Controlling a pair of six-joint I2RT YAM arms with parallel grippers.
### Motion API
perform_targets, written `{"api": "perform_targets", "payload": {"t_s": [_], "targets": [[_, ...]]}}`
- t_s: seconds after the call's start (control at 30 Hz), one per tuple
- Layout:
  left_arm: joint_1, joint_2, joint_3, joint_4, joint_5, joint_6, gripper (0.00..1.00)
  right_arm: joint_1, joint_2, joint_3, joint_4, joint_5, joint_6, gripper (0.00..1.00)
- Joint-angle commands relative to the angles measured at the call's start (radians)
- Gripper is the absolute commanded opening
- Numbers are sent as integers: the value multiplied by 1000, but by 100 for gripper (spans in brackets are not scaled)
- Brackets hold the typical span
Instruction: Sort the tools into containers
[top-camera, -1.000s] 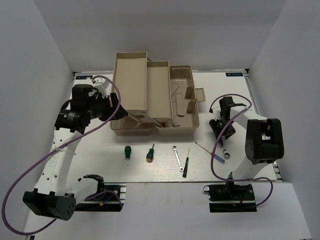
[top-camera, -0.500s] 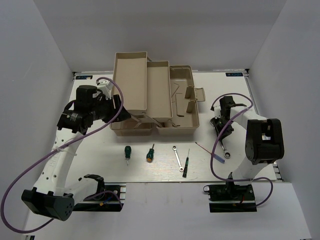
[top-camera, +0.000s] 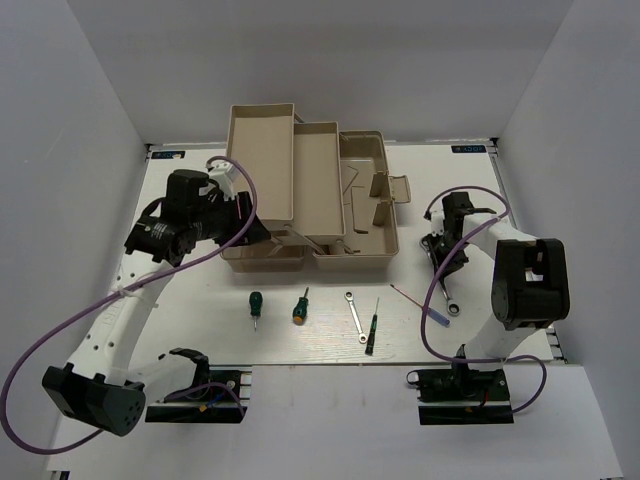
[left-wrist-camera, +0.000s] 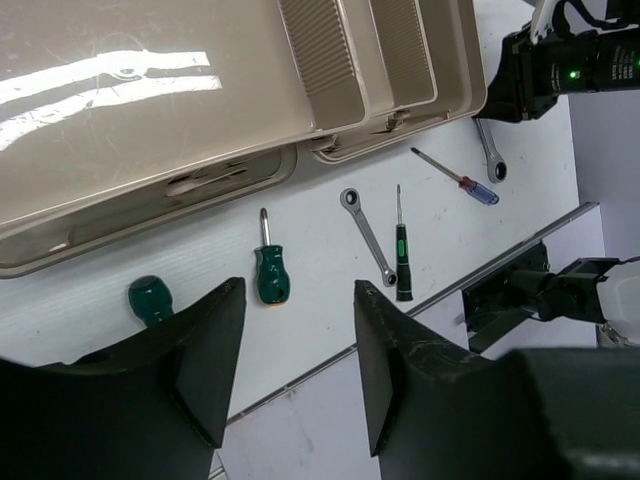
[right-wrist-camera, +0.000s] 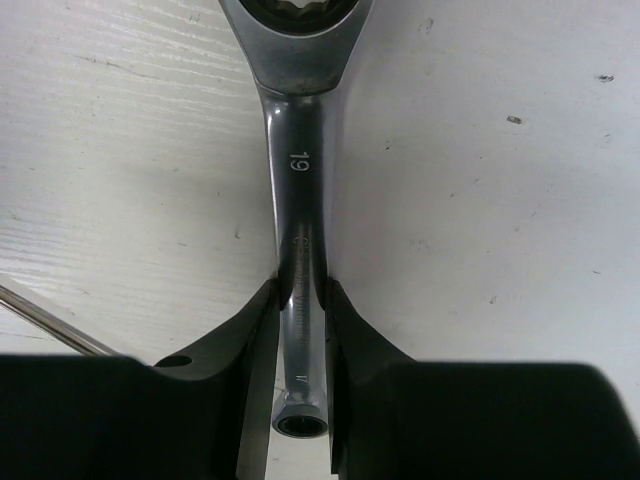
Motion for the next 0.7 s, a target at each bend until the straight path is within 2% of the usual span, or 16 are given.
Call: {"api": "perform_targets", "payload": {"t_s": [0.0,0.67], "targets": [[-27,1,26,35,-14,-4,57,-20,25,-7,94,-62,21,0],[-109,39,7,101,-43,-4,57,-60,-90,74,5,-109,50,0]]}}
